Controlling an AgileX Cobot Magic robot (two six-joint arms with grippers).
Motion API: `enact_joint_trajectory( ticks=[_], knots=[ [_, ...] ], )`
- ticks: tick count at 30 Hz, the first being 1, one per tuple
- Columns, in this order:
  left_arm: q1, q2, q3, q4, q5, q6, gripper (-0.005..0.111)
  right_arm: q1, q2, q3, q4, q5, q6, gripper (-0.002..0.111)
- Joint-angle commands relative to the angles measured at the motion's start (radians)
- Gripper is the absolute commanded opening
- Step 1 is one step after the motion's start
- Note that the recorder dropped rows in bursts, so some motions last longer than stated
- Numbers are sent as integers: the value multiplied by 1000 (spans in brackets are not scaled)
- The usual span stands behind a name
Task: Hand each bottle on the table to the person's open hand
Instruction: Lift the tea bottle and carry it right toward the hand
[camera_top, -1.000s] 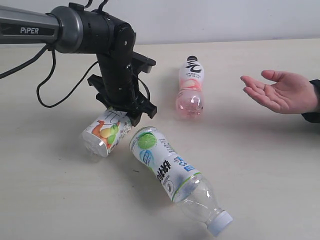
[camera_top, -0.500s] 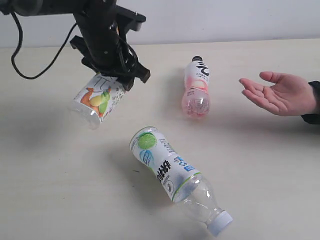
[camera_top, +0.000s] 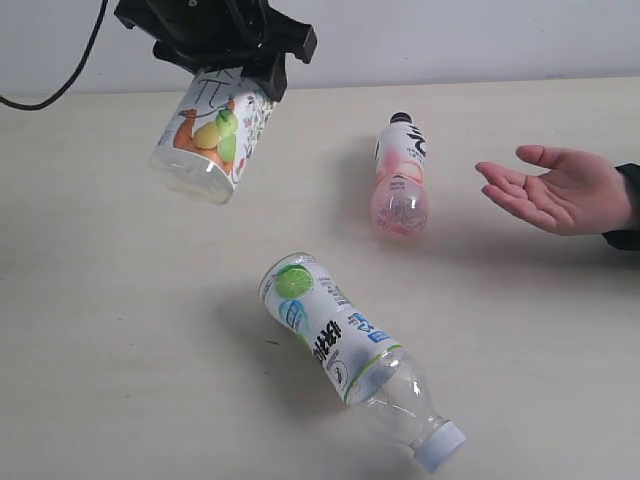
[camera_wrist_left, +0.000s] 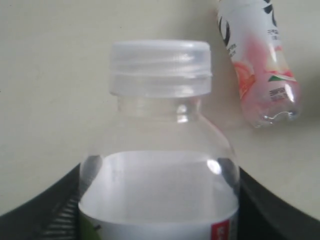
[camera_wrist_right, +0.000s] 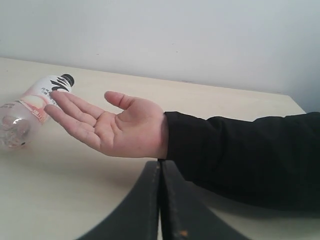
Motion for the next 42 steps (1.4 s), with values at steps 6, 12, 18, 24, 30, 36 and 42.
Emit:
enact_joint_trajectory(
  ticks=[6,12,18,24,30,36,42],
  knots=[
    [-141,-21,-8,-69,-25,-37,0,1,-7,4,0,-12,0,0],
    [-251,-21,-15,-82,-112,-64,0,1,-7,4,0,-12,0,0],
    [-335,9,-138,-82,-112,-73,0,1,-7,4,0,-12,0,0],
    [-374,58,-277,-90,-184,-106,0,1,-7,4,0,-12,0,0],
    [-375,143,-391,-152,-301,-145,0,1,-7,4,0,-12,0,0],
    [-331,256,-487,-414,-340,-130,0,1,-7,4,0,-12,0,0],
    [-256,368,-510,-711,-340,-122,0,1,-7,4,0,-12,0,0]
  ],
)
